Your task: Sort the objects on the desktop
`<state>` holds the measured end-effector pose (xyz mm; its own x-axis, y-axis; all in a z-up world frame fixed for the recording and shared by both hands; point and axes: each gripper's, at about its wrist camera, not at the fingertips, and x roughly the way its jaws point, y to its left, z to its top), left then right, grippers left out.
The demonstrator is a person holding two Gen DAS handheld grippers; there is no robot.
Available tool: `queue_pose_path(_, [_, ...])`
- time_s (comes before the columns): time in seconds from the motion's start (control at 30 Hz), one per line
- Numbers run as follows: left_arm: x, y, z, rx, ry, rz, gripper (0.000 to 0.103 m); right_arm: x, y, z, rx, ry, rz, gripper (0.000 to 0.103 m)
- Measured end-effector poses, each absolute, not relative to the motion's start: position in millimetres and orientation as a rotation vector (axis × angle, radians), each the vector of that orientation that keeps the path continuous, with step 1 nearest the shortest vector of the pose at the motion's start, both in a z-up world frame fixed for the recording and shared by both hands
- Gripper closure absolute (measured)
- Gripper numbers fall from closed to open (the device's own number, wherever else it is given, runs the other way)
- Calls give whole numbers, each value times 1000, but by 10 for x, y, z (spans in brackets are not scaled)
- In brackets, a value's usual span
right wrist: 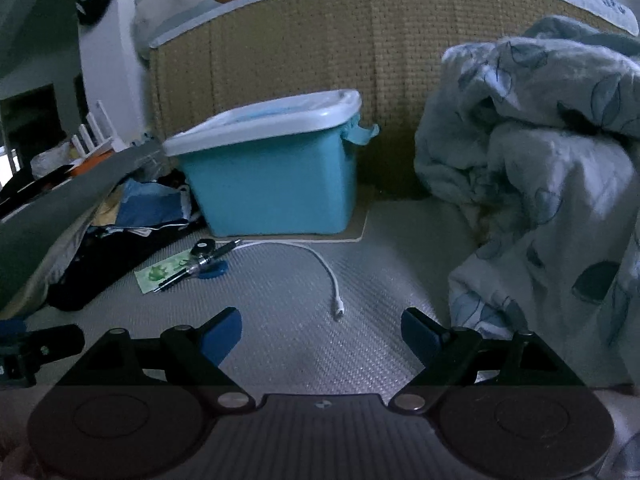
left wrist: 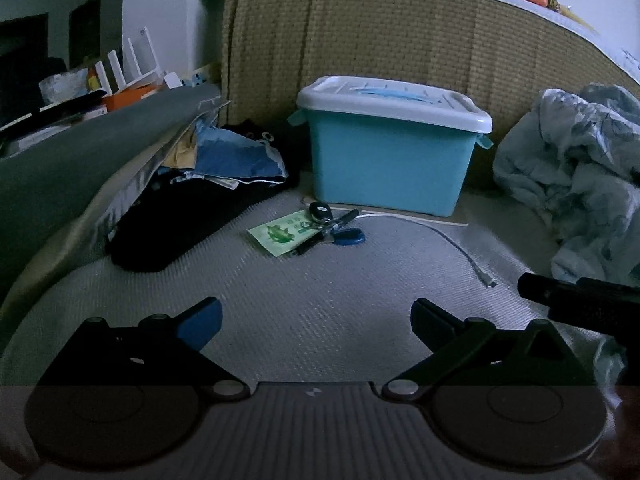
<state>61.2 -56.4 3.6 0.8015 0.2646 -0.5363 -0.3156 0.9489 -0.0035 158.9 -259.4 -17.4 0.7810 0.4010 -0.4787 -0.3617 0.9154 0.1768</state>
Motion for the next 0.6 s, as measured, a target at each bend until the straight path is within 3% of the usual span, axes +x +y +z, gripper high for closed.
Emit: queue_pose_path(0.6, [706,-595,-43,10,541,231,0,1606,-2504,-305,85,543,333,13])
